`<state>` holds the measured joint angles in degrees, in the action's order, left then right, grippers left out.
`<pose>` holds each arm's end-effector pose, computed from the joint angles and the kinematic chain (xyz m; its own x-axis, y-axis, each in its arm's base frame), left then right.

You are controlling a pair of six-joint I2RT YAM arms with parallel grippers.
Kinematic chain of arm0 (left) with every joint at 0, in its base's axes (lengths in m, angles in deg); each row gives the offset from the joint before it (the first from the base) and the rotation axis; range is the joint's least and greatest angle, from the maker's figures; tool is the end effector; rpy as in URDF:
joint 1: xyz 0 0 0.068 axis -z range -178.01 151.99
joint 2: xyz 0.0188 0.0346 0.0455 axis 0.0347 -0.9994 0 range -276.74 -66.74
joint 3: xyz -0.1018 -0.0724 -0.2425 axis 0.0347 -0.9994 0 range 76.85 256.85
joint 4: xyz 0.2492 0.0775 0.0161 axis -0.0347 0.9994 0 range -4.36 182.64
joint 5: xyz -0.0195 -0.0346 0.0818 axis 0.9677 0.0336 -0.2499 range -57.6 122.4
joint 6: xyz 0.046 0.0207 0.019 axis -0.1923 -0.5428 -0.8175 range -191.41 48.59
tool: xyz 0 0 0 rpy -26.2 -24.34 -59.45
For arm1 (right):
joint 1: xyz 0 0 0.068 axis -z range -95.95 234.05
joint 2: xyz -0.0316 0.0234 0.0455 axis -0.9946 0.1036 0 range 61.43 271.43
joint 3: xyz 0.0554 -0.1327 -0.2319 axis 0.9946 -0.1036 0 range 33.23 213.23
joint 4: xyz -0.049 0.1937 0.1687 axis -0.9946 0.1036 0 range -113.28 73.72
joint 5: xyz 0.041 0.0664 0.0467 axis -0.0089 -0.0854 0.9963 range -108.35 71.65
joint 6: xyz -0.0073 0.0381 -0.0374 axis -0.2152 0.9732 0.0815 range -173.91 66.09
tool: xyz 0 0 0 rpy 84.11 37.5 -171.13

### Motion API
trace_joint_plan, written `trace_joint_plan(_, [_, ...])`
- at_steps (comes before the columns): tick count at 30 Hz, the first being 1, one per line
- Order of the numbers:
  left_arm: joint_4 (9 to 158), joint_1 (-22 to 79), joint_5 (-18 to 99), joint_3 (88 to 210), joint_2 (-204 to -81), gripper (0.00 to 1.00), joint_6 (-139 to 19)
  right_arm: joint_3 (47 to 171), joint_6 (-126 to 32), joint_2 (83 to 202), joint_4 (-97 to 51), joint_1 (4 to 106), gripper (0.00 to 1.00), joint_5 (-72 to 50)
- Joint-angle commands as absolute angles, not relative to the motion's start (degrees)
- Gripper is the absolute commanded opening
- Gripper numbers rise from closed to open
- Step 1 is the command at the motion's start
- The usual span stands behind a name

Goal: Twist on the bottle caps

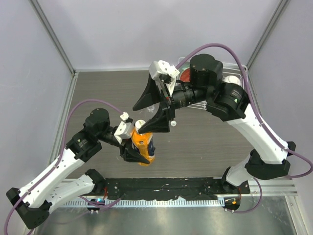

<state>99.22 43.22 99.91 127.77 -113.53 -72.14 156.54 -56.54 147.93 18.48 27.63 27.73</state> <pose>0.1030 -0.1340 0.3690 -0.1116 0.1042 -0.9883 0.9390 -0.3144 -0.1391 0.1239 0.2328 0.5635 -0.0028 -0.0619 -0.9981 -0.9760 -0.2173 0.0163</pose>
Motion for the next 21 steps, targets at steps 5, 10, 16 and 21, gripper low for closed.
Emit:
trace_joint_plan(5, [98.82,42.86,104.73,131.25,-114.12,0.0,-72.9,151.18,-52.78,145.28,8.63,27.89,0.75,37.19])
trace_joint_plan(10, [98.73,42.68,103.77,131.43,-114.03,0.0,-73.26,149.42,-51.28,144.93,6.17,27.8,0.66,38.34])
trace_joint_plan(16, [97.68,42.51,100.96,131.25,-113.59,0.0,-73.87,148.28,-50.48,145.19,5.55,28.24,0.49,38.95])
trace_joint_plan(21, [96.45,42.51,98.85,131.43,-113.5,0.0,-73.69,147.4,-49.87,145.28,5.72,28.77,0.24,38.43])
